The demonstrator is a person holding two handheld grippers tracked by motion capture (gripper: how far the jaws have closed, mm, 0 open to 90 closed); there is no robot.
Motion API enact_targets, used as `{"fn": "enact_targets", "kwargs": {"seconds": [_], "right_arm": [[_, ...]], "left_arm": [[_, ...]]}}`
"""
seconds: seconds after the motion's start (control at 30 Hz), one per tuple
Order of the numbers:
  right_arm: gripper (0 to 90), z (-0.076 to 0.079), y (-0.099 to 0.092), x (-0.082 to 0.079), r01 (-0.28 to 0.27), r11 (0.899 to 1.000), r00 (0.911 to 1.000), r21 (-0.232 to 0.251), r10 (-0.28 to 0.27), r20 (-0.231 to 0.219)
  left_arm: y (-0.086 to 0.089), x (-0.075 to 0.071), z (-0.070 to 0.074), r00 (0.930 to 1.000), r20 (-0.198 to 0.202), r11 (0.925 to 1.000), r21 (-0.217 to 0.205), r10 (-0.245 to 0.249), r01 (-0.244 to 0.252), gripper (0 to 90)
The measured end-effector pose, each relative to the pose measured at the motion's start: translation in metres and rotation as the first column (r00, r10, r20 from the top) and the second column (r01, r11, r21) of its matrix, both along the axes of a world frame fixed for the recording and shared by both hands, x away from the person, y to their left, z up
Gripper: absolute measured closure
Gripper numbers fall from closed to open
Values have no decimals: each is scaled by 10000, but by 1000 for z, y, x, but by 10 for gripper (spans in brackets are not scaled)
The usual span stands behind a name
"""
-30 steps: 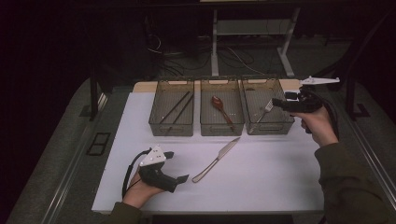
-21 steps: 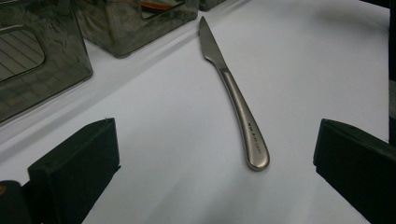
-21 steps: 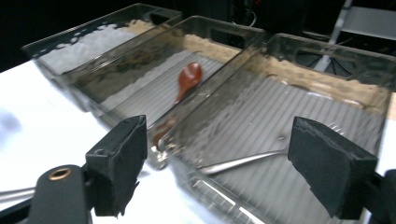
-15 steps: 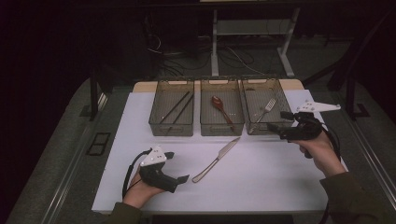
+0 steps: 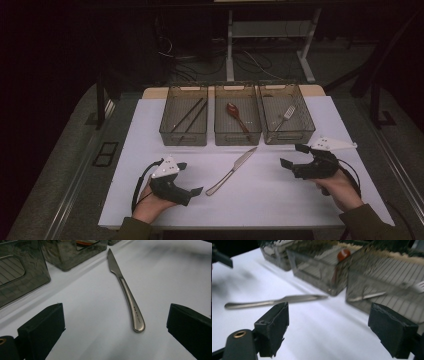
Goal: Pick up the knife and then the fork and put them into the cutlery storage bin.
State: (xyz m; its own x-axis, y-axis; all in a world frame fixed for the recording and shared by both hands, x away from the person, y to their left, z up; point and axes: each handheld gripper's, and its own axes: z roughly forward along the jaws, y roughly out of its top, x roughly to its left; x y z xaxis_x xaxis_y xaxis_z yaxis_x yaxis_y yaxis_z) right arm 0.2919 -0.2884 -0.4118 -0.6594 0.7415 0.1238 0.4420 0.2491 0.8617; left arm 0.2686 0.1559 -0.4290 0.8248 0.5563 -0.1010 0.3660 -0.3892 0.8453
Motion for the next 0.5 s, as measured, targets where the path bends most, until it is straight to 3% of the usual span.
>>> {"fn": "enact_targets", "kwargs": {"seconds": [0.2,0.5], "right_arm": [[154,-17,2,-16,-164,9998,9998,-70,163,-139],[154,-29,-1,-26,-196,9996,9994,-182,191,-300]], "left_arm": [[-5,2,2,9999,103,9999,137,77,-78,35],[-25,11,6,10000,-42,9992,394,48,-47,182]]}}
